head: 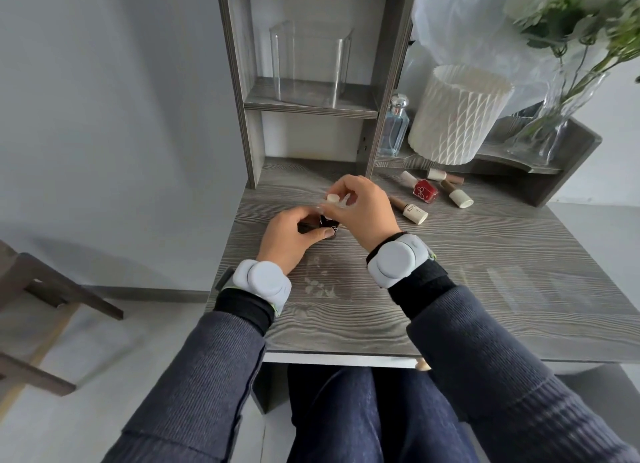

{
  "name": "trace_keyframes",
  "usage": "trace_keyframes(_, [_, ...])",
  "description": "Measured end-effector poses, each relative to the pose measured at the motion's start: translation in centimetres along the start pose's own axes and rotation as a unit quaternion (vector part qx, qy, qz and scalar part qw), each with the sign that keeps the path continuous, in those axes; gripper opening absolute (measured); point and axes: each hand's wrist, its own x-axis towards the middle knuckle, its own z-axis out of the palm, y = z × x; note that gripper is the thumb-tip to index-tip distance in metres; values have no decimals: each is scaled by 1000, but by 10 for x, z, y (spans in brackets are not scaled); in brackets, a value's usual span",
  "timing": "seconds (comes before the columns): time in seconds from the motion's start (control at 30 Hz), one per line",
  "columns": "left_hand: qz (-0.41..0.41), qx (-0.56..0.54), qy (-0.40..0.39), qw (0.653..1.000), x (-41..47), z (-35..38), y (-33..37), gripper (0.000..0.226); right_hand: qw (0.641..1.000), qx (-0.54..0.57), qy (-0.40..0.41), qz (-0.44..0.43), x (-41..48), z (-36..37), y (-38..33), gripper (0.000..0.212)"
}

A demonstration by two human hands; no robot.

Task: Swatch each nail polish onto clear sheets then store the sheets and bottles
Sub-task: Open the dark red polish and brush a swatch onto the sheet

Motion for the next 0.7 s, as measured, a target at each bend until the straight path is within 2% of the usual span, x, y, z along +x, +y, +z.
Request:
trace_keyframes(0.07, [2,1,-2,1000,0,0,-1,28,1000,1,-8,-14,-1,-2,0,11])
trace_keyframes(0.27, [4,-4,-1,1000,-1,0,-1,28,999,41,-12,-15,-3,-6,-3,26])
trace_keyframes(0.47, [8,-11,-5,1000,-1,-1,0,25,997,67,-41,-17,-4,-9,-8,28])
trace_keyframes(0.57, [9,-4,-4,1000,-2,-1,2,16,998,58,-15,12,-3,-2,-9,22])
trace_keyframes(0.7, [10,3,-3,1000,-2,-2,3,16,998,1,-2,63,-1,1,-9,33])
